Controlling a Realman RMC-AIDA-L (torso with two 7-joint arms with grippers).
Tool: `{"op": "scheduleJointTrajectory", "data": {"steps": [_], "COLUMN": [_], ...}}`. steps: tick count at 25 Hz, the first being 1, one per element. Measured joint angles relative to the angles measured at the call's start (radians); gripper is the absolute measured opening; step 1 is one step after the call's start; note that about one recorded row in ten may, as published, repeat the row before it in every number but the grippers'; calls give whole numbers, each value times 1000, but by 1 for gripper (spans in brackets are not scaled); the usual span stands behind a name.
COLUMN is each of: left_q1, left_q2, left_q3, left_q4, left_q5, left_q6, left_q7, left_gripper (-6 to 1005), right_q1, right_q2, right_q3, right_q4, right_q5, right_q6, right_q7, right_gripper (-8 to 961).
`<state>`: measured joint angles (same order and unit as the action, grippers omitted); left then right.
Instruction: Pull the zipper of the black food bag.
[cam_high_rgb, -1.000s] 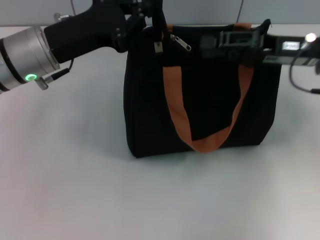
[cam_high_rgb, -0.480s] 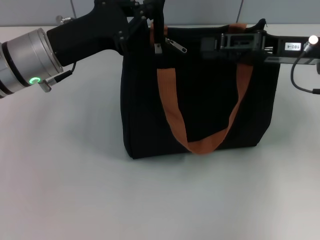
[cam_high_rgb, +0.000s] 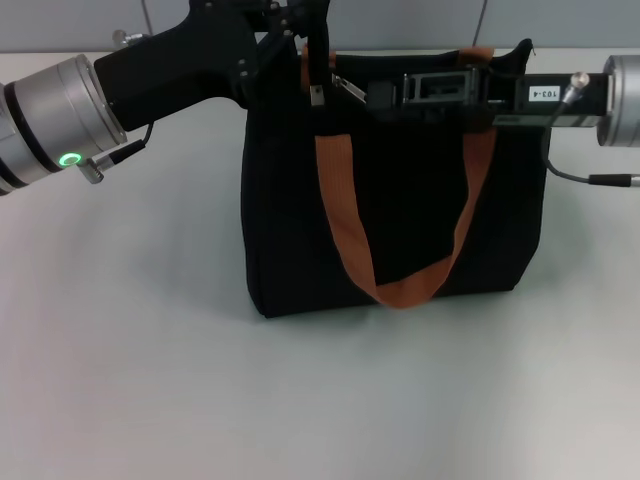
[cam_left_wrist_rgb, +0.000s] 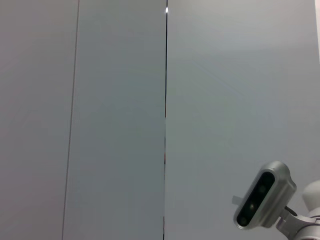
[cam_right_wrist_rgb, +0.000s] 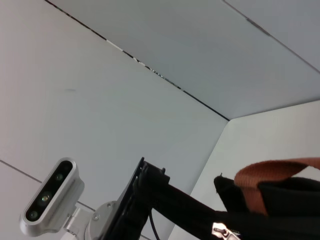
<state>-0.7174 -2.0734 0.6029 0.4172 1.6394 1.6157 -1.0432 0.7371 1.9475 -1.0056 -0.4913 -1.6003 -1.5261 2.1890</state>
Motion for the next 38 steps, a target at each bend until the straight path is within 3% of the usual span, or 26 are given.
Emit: {"op": "scheduleJointTrajectory", "data": {"steps": [29,38], "left_q1": [4,0], "left_q2": [-1,-1], "left_q3": [-7,-8], "left_q4": [0,0], "left_q5": [0,0], "left_q6": [-2,-2], "left_q7": [-2,-3], "left_gripper": [20,20], "right_q1": [20,54], "right_q2": [25,26], "right_q3": [7,-2], "right_q4": [1,64], "right_q5": [17,13], "right_q6": [7,52], "right_q7": [8,9], "right_gripper": [362,348]}}
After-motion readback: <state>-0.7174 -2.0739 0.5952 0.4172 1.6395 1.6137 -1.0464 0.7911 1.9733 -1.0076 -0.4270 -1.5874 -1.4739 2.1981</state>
